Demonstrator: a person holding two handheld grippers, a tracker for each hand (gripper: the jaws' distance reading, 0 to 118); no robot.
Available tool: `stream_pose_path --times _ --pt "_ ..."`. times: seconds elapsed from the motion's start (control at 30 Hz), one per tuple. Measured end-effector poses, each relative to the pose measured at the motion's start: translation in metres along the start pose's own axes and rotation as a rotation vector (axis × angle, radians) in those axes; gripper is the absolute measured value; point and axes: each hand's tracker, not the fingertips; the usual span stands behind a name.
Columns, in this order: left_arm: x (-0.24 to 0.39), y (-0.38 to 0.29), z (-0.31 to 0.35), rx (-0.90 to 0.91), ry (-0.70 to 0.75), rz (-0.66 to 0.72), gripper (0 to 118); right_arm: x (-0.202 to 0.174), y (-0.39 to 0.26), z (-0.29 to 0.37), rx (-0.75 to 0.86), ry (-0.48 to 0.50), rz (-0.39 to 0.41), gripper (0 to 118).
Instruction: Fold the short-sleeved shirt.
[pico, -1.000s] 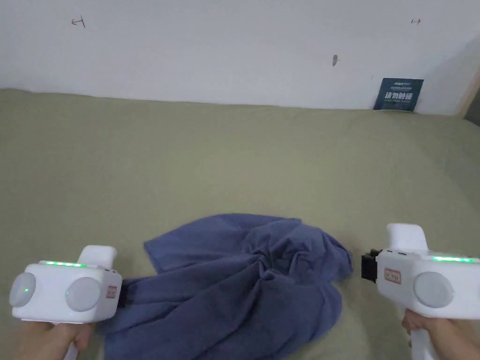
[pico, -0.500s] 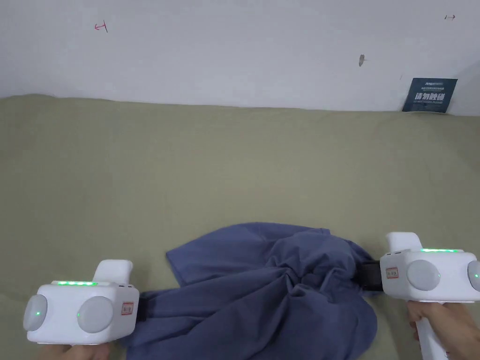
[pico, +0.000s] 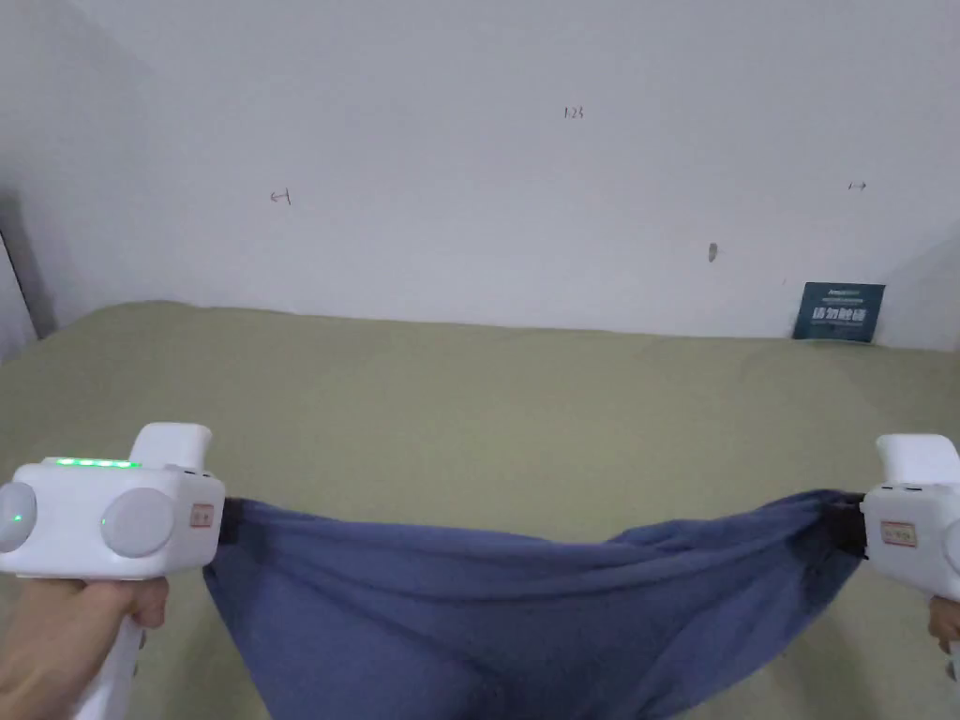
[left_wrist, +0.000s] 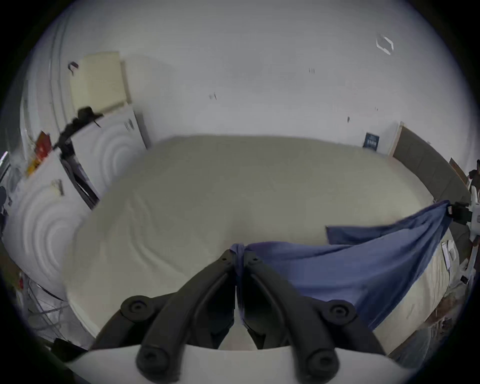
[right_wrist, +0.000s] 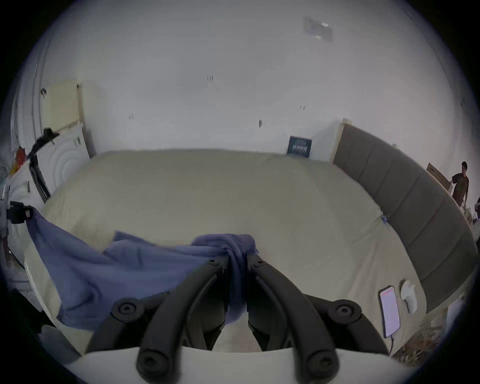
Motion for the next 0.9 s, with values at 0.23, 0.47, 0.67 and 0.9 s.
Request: stream_pose_path --times 0.23,0.47,0.67,0.9 --pt "-0.014 0.058 0.087 0.126 0.043 -0.021 4 -0.002 0.047 0.083 0.126 0.018 -0.037 14" --pt "0.007 0.119 0.109 0.241 0.099 -0.036 4 -0.003 0.106 0.104 0.212 -0.052 -0.001 14" --pt "0.03 0.178 0.094 0.299 0.115 -0.003 4 0.007 0.168 0.09 0.26 -0.126 -0.017 14" --pt "0.06 0.237 0.041 0.334 0.155 0.015 4 0.021 0.223 0.035 0.286 -0.179 -0.049 14"
